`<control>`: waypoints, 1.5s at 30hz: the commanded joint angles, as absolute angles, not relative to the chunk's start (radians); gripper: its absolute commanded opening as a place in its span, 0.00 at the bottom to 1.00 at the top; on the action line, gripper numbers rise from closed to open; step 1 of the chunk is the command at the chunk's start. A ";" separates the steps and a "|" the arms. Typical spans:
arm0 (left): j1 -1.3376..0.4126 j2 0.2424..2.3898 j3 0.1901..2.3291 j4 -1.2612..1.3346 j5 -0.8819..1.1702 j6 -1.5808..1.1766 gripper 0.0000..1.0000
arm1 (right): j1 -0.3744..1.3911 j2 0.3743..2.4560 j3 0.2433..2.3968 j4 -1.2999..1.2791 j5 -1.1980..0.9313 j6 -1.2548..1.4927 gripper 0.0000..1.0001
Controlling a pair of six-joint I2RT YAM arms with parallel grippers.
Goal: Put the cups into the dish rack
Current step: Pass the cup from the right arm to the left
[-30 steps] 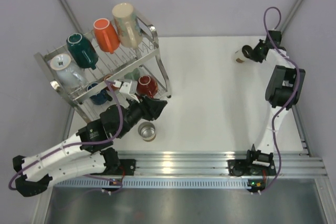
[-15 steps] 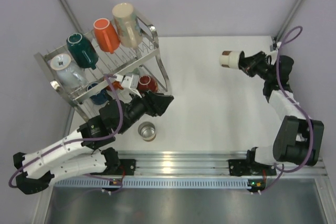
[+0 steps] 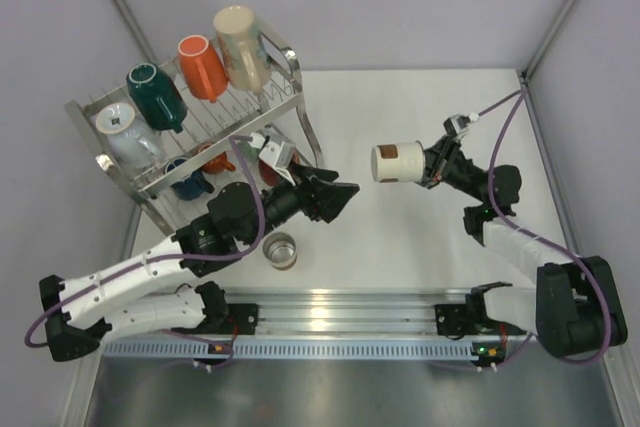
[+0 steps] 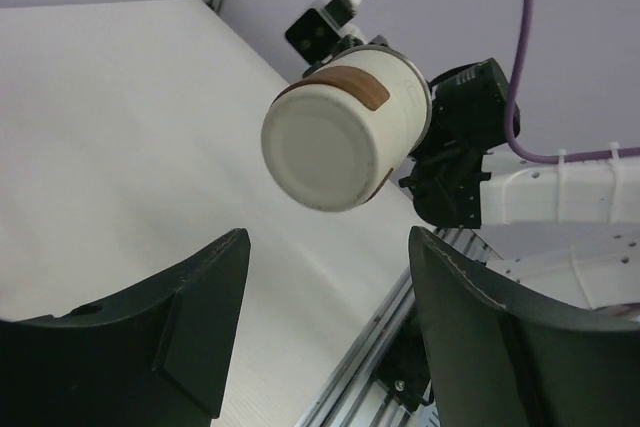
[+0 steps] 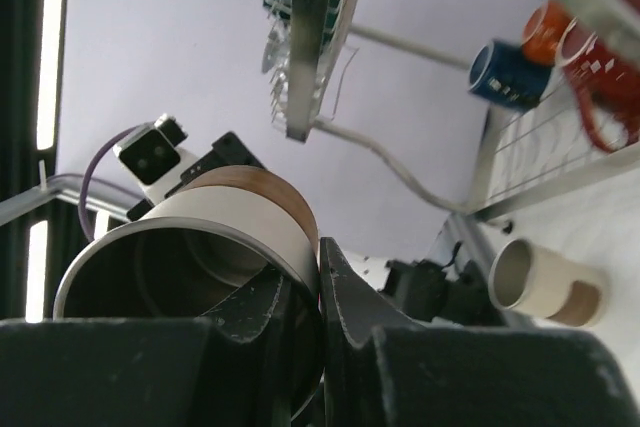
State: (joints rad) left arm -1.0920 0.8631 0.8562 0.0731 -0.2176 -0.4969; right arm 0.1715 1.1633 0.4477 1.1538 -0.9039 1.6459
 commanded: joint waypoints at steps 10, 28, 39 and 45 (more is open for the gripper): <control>-1.092 0.948 0.894 0.261 -0.086 -0.416 0.77 | 0.333 1.138 0.419 1.586 -0.830 1.815 0.00; -1.092 0.969 0.838 0.451 0.044 -0.428 0.74 | 0.472 1.127 0.411 1.577 -0.788 1.779 0.00; -1.092 0.927 0.795 0.379 -0.053 -0.486 0.00 | 0.480 1.144 0.380 1.508 -0.776 1.709 0.40; -1.092 0.858 0.769 0.232 -0.165 -0.486 0.00 | 0.450 1.111 0.357 1.346 -0.778 1.612 0.82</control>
